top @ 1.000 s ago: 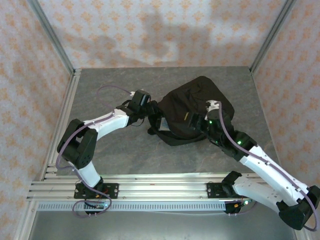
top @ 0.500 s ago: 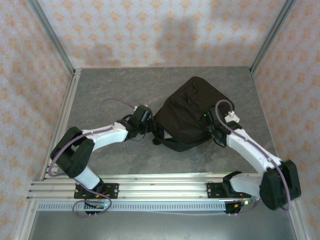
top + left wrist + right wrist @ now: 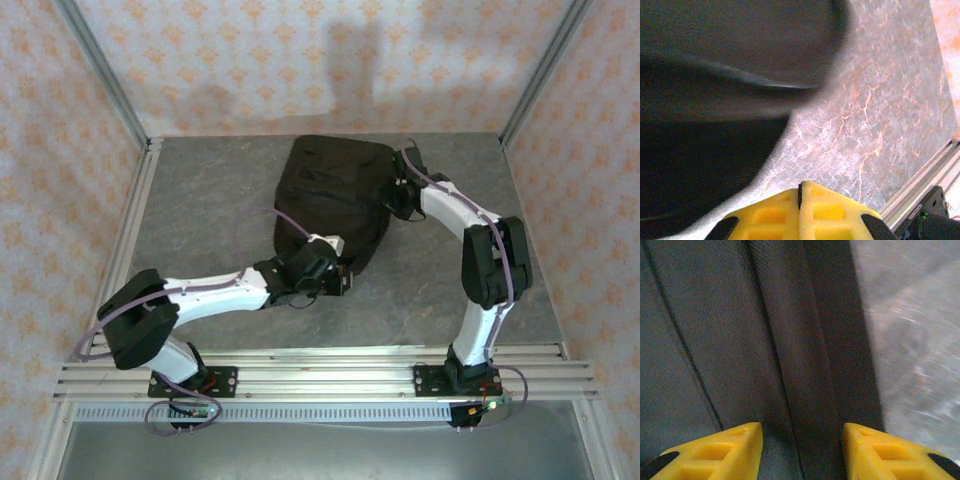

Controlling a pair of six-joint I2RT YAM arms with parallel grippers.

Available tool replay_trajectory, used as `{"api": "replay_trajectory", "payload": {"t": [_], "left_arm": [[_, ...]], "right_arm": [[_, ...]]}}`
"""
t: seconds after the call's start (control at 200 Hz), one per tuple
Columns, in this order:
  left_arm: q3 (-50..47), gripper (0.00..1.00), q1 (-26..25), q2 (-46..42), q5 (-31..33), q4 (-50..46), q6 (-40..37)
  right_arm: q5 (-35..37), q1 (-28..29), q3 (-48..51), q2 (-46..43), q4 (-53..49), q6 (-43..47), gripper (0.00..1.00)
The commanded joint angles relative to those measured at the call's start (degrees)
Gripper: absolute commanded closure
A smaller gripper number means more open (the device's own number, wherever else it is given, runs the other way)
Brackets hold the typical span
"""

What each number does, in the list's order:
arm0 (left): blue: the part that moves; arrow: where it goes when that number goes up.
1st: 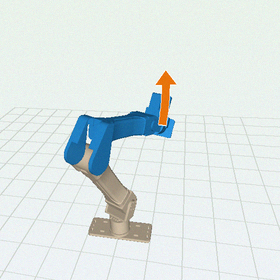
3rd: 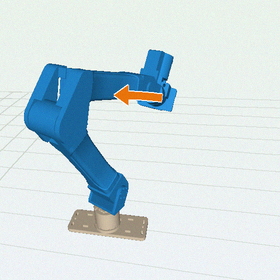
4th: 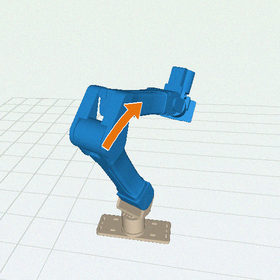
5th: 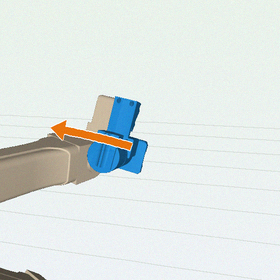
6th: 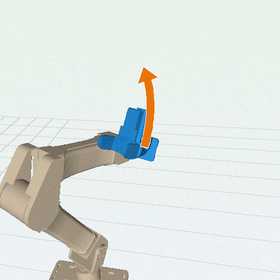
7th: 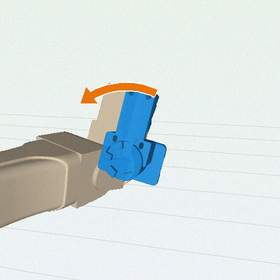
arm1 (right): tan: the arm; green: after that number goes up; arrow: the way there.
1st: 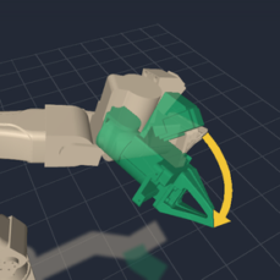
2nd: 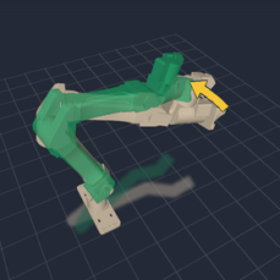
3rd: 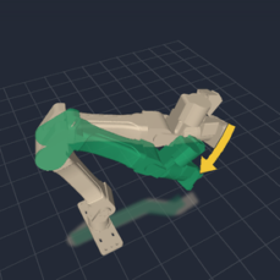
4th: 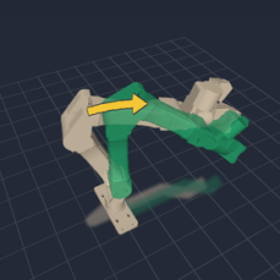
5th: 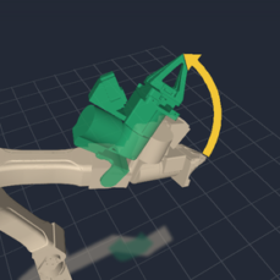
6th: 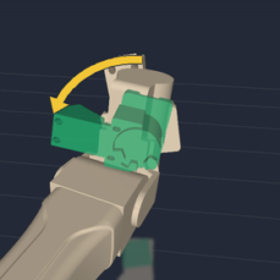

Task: Pack the student bag
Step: Rotate the student bag at the center of the table.

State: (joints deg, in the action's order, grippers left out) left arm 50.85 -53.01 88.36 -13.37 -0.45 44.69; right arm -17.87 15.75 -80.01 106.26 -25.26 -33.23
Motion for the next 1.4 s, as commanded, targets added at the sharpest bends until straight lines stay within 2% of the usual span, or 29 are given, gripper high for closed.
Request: {"api": "replay_trajectory", "payload": {"t": [0.0, 0.06, 0.11, 0.205, 0.28, 0.355, 0.495, 0.59, 0.691, 0.761, 0.901, 1.046, 1.156, 1.346, 1.396], "left_arm": [[4.1, 0.91, -1.3, 1.7, -1.8, -0.1, -3.3], [5.3, 0.87, -2.2, 1.2, -2.4, -0.3, -5.1], [6.2, 0.79, -2.6, -0.1, -3.0, -1.4, -6.4], [6.1, 0.59, -2.5, -4.9, -2.3, -3.8, -8.0], [6.1, 0.5, -1.9, -10.5, 2.3, -9.2, -9.3], [5.0, 0.47, 1.5, -17.0, 6.4, -14.8, -7.6], [4.1, 0.42, 10.5, -29.7, 14.7, -26.0, -4.3], [4.8, 0.39, 13.6, -35.3, 18.0, -29.6, -5.6], [6.2, 0.38, 15.6, -37.4, 18.9, -32.2, -6.3], [6.6, 0.38, 16.6, -37.7, 19.0, -33.2, -6.0], [5.1, 0.38, 17.5, -38.2, 18.7, -32.3, -4.5], [3.4, 0.38, 18.0, -36.5, 17.6, -30.2, -3.0], [3.2, 0.39, 18.2, -35.3, 17.6, -29.8, -2.5], [1.5, 0.39, 18.3, -35.3, 18.7, -29.0, -1.5], [1.1, 0.39, 18.3, -34.6, 18.4, -28.3, -1.3]], "right_arm": [[3.4, 0.4, -4.6, -2.3, -7.7, 6.7, 0.45], [9.3, 0.3, -4.6, -4.9, -10.3, 7.9, 0.39], [12.4, 0.3, -3.9, -7.6, -11.3, 8.6, 0.36], [11.4, 1.4, -1.6, -12.5, -10.7, 9.2, 0.34], [10.6, 3.7, 0.5, -14.8, -10.5, 6.1, 0.32], [9.7, 6.0, 4.3, -16.3, -8.8, -1.0, 0.29], [8.0, 11.3, 9.8, -16.7, -4.0, -13.3, 0.15], [5.9, 14.0, 11.5, -15.6, 0.6, -18.6, 0.14], [5.2, 16.0, 13.0, -13.4, 2.6, -23.1, 0.22], [7.1, 16.4, 14.7, -13.0, 1.5, -24.3, 0.33], [13.4, 16.3, 21.4, -16.3, 1.4, -23.3, 0.7], [15.8, 14.1, 24.9, -17.6, -1.3, -19.1, 1.0], [19.3, 10.5, 27.4, -21.2, -4.1, -16.9, 1.0], [33.4, 5.2, 26.5, -27.7, -15.0, -15.8, 1.0], [33.6, 5.0, 25.3, -28.4, -14.3, -12.4, 0.91]]}}
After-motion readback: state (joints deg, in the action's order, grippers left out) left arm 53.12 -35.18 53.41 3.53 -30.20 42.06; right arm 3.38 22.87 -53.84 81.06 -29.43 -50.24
